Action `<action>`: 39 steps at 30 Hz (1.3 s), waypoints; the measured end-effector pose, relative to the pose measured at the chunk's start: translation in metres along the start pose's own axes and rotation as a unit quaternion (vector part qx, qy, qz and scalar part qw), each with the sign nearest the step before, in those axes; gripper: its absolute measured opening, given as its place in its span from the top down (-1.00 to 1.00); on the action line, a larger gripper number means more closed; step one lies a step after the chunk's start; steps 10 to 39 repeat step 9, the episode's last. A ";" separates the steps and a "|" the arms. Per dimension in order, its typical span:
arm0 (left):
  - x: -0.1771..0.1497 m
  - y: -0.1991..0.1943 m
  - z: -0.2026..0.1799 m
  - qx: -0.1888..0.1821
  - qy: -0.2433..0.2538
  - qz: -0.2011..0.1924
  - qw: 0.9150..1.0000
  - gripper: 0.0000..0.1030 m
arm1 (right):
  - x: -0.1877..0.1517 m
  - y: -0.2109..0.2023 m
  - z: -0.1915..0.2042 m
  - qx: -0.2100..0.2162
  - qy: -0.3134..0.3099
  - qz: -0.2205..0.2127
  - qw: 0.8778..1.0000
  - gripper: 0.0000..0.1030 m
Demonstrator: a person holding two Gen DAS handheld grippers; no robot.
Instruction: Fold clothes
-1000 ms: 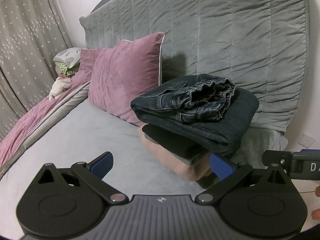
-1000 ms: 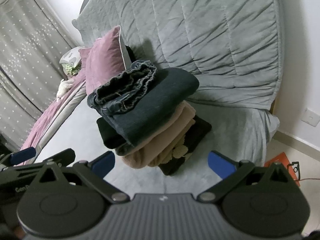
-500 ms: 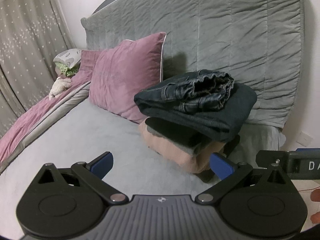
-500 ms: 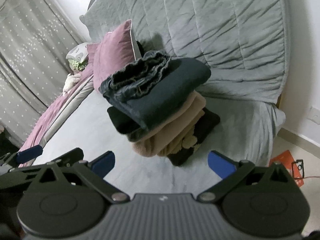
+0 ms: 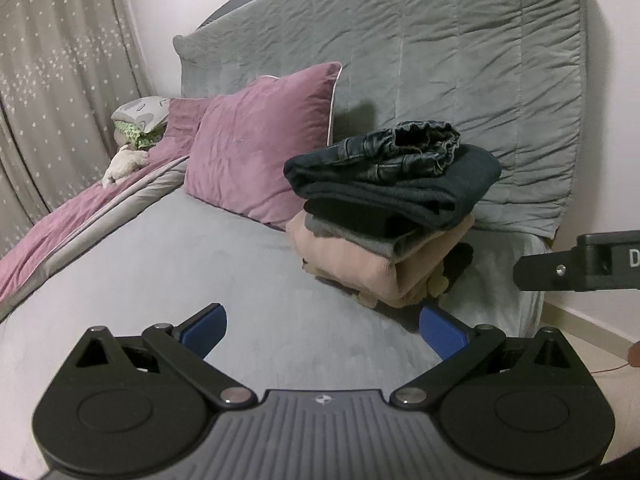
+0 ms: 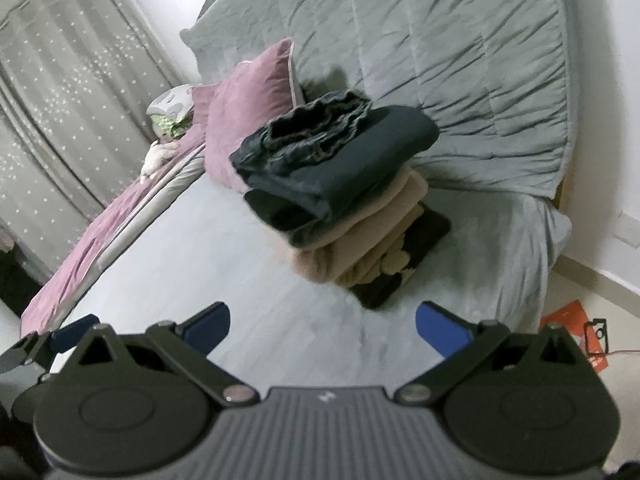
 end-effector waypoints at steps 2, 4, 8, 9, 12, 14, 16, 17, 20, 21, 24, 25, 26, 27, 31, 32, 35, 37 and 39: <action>-0.006 -0.005 0.003 -0.001 -0.004 -0.002 1.000 -1.00 | -0.006 0.001 0.005 0.006 -0.003 0.006 1.000 -1.00; -0.011 -0.008 0.006 -0.003 -0.009 -0.003 1.000 -1.00 | -0.011 0.003 0.010 0.011 -0.007 0.012 1.000 -1.00; -0.022 -0.011 0.011 -0.006 -0.022 -0.001 1.000 -1.00 | -0.021 0.010 0.021 0.016 -0.017 0.021 1.000 -1.00; -0.025 -0.010 0.013 -0.005 -0.027 0.000 1.000 -1.00 | -0.023 0.012 0.024 0.017 -0.019 0.023 0.999 -1.00; -0.025 -0.010 0.013 -0.005 -0.027 0.000 1.000 -1.00 | -0.023 0.012 0.024 0.017 -0.019 0.023 0.999 -1.00; -0.025 -0.010 0.013 -0.005 -0.027 0.000 1.000 -1.00 | -0.023 0.012 0.024 0.017 -0.019 0.023 0.999 -1.00; -0.025 -0.010 0.013 -0.005 -0.027 0.000 1.000 -1.00 | -0.023 0.012 0.024 0.017 -0.019 0.023 0.999 -1.00; -0.025 -0.010 0.013 -0.005 -0.027 0.000 1.000 -1.00 | -0.023 0.012 0.024 0.017 -0.019 0.023 0.999 -1.00; -0.025 -0.010 0.013 -0.005 -0.027 0.000 1.000 -1.00 | -0.023 0.012 0.024 0.017 -0.019 0.023 0.999 -1.00; -0.025 -0.010 0.013 -0.005 -0.027 0.000 1.000 -1.00 | -0.023 0.012 0.024 0.017 -0.019 0.023 0.999 -1.00; -0.025 -0.010 0.013 -0.005 -0.027 0.000 1.000 -1.00 | -0.023 0.012 0.024 0.017 -0.019 0.023 0.999 -1.00; -0.025 -0.010 0.013 -0.005 -0.027 0.000 1.000 -1.00 | -0.023 0.012 0.024 0.017 -0.019 0.023 0.999 -1.00; -0.025 -0.010 0.013 -0.005 -0.027 0.000 1.000 -1.00 | -0.023 0.012 0.024 0.017 -0.019 0.023 0.999 -1.00; -0.025 -0.010 0.013 -0.005 -0.027 0.000 1.000 -1.00 | -0.023 0.012 0.024 0.017 -0.019 0.023 0.999 -1.00; -0.025 -0.010 0.013 -0.005 -0.027 0.000 1.000 -1.00 | -0.023 0.012 0.024 0.017 -0.019 0.023 0.999 -1.00; -0.025 -0.010 0.013 -0.005 -0.027 0.000 1.000 -1.00 | -0.023 0.012 0.024 0.017 -0.019 0.023 0.999 -1.00; -0.025 -0.010 0.013 -0.005 -0.027 0.000 1.000 -1.00 | -0.023 0.012 0.024 0.017 -0.019 0.023 0.999 -1.00; -0.025 -0.010 0.013 -0.005 -0.027 0.000 1.000 -1.00 | -0.023 0.012 0.024 0.017 -0.019 0.023 0.999 -1.00; -0.025 -0.010 0.013 -0.005 -0.027 0.000 1.000 -1.00 | -0.023 0.012 0.024 0.017 -0.019 0.023 0.999 -1.00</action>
Point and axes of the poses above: each gripper's, at about its wrist camera, not at the fingertips, and y roughly the way its jaws point, z to its left, x to its top, the point moved 7 cm from there along y, roughly the way its jaws point, and after that the axes turned 3 degrees about z, right-handed, at the moved point
